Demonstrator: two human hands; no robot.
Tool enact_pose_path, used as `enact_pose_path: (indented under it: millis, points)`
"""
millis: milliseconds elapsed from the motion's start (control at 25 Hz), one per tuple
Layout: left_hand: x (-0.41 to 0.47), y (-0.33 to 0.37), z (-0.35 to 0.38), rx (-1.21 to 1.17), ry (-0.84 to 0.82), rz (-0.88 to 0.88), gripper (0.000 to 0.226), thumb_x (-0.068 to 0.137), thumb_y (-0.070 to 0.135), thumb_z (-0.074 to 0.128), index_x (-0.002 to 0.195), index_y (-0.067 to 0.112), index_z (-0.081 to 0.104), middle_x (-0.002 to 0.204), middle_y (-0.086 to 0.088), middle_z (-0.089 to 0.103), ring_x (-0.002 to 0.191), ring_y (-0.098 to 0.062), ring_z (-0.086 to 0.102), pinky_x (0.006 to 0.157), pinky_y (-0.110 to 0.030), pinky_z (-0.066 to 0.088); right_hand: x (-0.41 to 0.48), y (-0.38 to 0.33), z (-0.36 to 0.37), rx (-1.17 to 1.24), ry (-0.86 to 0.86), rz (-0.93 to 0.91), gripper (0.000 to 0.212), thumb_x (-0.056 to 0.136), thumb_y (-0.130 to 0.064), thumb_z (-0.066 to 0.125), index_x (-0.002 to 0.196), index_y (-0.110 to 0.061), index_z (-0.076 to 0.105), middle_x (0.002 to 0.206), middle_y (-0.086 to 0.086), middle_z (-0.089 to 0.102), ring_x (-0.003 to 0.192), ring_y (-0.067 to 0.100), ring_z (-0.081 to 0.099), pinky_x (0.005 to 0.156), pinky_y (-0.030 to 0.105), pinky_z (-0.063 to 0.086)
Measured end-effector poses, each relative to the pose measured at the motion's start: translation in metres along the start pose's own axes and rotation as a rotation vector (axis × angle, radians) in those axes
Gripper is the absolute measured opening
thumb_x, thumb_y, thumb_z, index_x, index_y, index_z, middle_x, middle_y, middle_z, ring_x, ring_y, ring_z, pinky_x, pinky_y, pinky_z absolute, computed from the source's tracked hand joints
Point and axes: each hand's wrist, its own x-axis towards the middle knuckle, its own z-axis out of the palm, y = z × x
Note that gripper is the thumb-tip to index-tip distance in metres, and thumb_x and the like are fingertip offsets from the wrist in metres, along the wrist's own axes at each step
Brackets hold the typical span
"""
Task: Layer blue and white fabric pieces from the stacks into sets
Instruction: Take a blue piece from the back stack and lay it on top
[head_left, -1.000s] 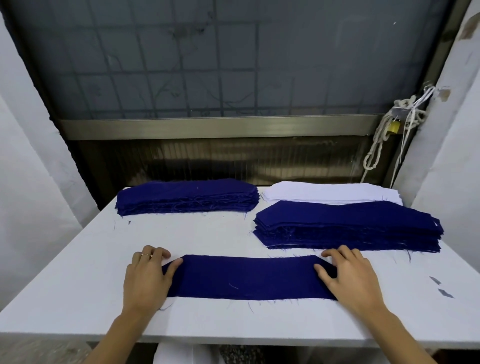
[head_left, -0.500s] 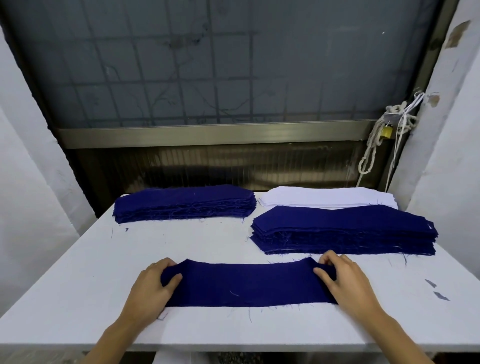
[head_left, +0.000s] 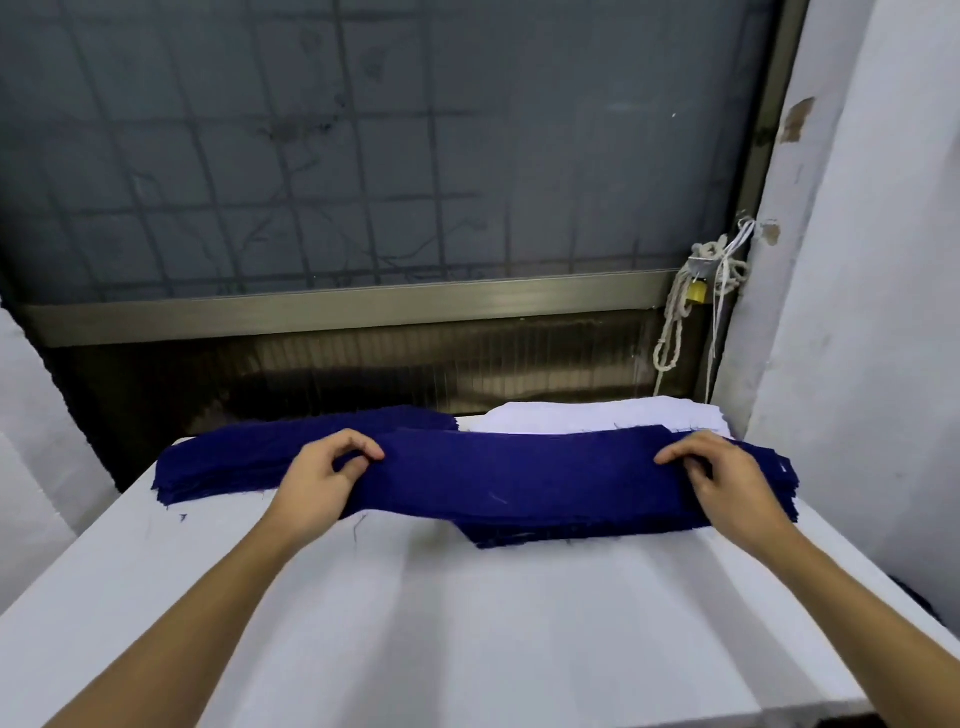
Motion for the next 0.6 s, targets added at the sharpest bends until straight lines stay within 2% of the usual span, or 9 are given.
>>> enact_pose_path:
  millis: [120,200,320,440,600]
  points:
    - [0.039,0.033,0.043,0.024,-0.054,-0.001,0.028,0.101,0.001,0.055,0.097,0.021,0.075,0.108,0.006,0.073,0.107,-0.011,0.065,0.093,-0.027,0.049,0.039,0.022,-0.025,-0.172,-0.011,0.108,0.048,0.1,0.004,0.042,0.086,-0.031,0.071,0.109,-0.006,0.064,0.099,0.016,0.059,0.085,0.026,0.043]
    - [0.058,0.049,0.071,0.048,-0.065,-0.014,0.028,0.101,0.002,0.055,0.099,0.022,0.075,0.111,0.002,0.072,0.109,-0.014,0.065,0.092,-0.025,0.048,0.061,0.039,-0.038,-0.303,-0.039,0.188,0.047,0.1,0.001,0.04,0.086,-0.032,0.07,0.112,-0.002,0.064,0.097,0.019,0.058,0.083,0.03,0.046]
    - [0.074,0.059,0.108,0.092,-0.084,-0.048,0.028,0.102,0.003,0.054,0.101,0.023,0.073,0.119,-0.002,0.069,0.116,-0.018,0.062,0.096,-0.027,0.05,0.086,0.059,-0.05,-0.486,-0.116,0.271,0.041,0.098,-0.001,0.041,0.092,-0.03,0.069,0.119,0.002,0.065,0.1,0.02,0.059,0.085,0.032,0.048]
    - [0.083,0.054,0.135,0.175,-0.13,-0.092,0.027,0.103,0.003,0.051,0.104,0.021,0.072,0.124,-0.005,0.064,0.112,-0.017,0.06,0.089,-0.025,0.05,0.098,0.072,-0.053,-0.615,-0.171,0.304,0.035,0.099,-0.006,0.044,0.099,-0.03,0.069,0.121,0.002,0.064,0.103,0.02,0.059,0.091,0.032,0.051]
    - [0.087,0.036,0.151,0.274,-0.222,-0.122,0.025,0.102,0.0,0.052,0.104,0.019,0.069,0.12,-0.005,0.064,0.107,-0.016,0.059,0.086,-0.021,0.048,0.095,0.089,-0.047,-0.728,-0.194,0.298,0.026,0.1,-0.012,0.047,0.096,-0.032,0.064,0.115,-0.001,0.065,0.095,0.017,0.058,0.083,0.028,0.051]
